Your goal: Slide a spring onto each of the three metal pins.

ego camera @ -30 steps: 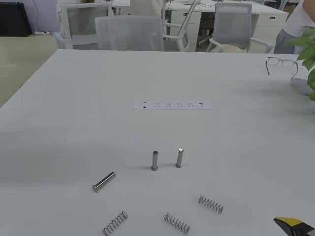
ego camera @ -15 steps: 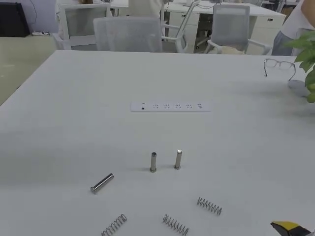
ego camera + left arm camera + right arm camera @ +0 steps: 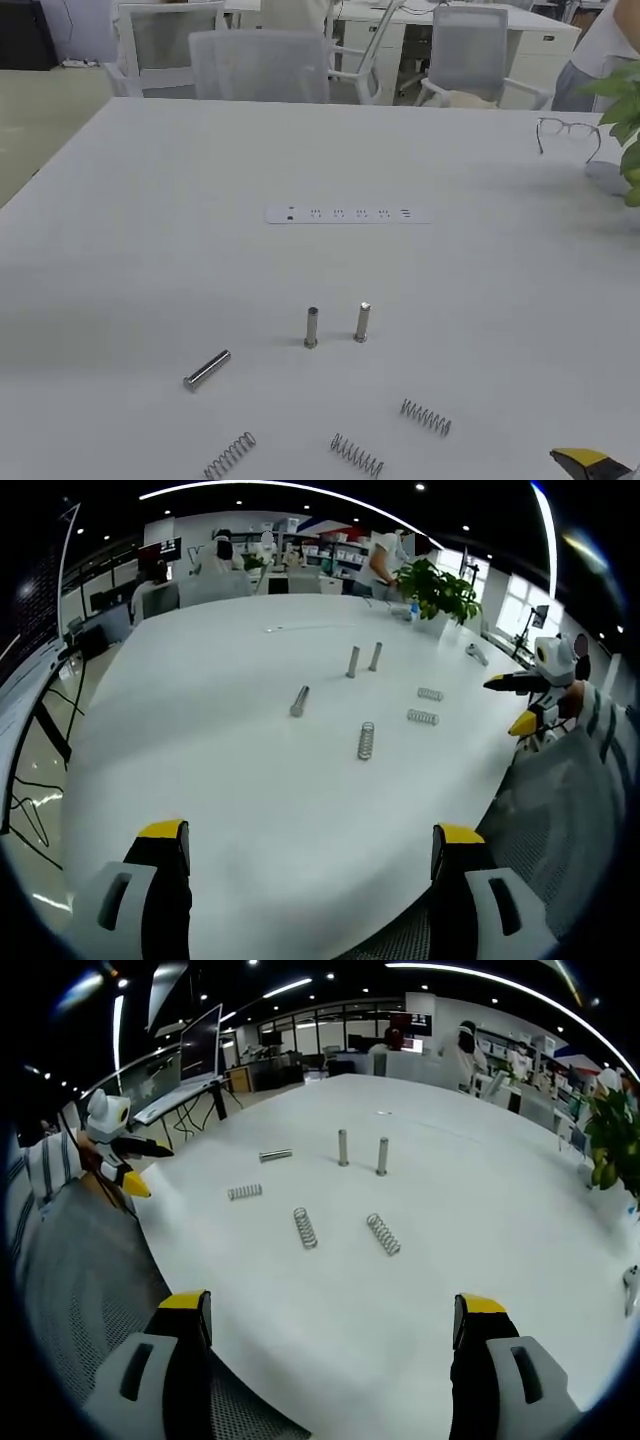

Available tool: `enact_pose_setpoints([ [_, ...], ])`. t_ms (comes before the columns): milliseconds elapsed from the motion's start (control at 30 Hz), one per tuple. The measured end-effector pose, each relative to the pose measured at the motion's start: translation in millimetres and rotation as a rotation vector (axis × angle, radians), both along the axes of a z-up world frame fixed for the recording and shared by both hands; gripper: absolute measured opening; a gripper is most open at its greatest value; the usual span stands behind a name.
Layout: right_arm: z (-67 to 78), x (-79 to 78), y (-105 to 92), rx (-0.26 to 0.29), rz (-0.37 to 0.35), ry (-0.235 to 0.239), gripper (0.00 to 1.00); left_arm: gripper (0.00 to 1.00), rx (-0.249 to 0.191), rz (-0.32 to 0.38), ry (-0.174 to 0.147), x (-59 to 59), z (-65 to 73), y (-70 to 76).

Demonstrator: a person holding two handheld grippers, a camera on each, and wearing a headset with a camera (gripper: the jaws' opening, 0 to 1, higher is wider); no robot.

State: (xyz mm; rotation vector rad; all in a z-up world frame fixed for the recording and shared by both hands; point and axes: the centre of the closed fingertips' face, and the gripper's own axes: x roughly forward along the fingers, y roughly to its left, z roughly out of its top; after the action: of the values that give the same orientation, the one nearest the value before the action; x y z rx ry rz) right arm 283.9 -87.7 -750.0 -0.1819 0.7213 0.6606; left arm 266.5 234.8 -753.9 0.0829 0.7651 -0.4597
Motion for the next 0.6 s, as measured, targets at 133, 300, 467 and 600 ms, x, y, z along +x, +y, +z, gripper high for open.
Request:
enact_pose_setpoints([
  [133, 2.0, 0.5, -0.7, -0.001, -0.002, -0.007, 1.00, 0.98, -0.002, -0.001, 0.000, 0.6, -0.2, -0.6],
  [300, 1.8, -0.4, -0.3, -0.005, 0.003, -0.006, 1.00, 0.98, -0.005, -0.003, -0.001, 1.9, -0.1, -1.7],
  [467, 4.9, 1.8, 1.6, 0.012, -0.012, -0.018, 1.00, 0.98, -0.010, 0.006, -0.012, 7.8, 3.3, 2.1],
  [600, 6.6, 2.5, 2.6, 0.015, -0.009, -0.023, 1.00, 0.97, -0.010, 0.006, -0.027, 12.2, 8.4, 3.5],
])
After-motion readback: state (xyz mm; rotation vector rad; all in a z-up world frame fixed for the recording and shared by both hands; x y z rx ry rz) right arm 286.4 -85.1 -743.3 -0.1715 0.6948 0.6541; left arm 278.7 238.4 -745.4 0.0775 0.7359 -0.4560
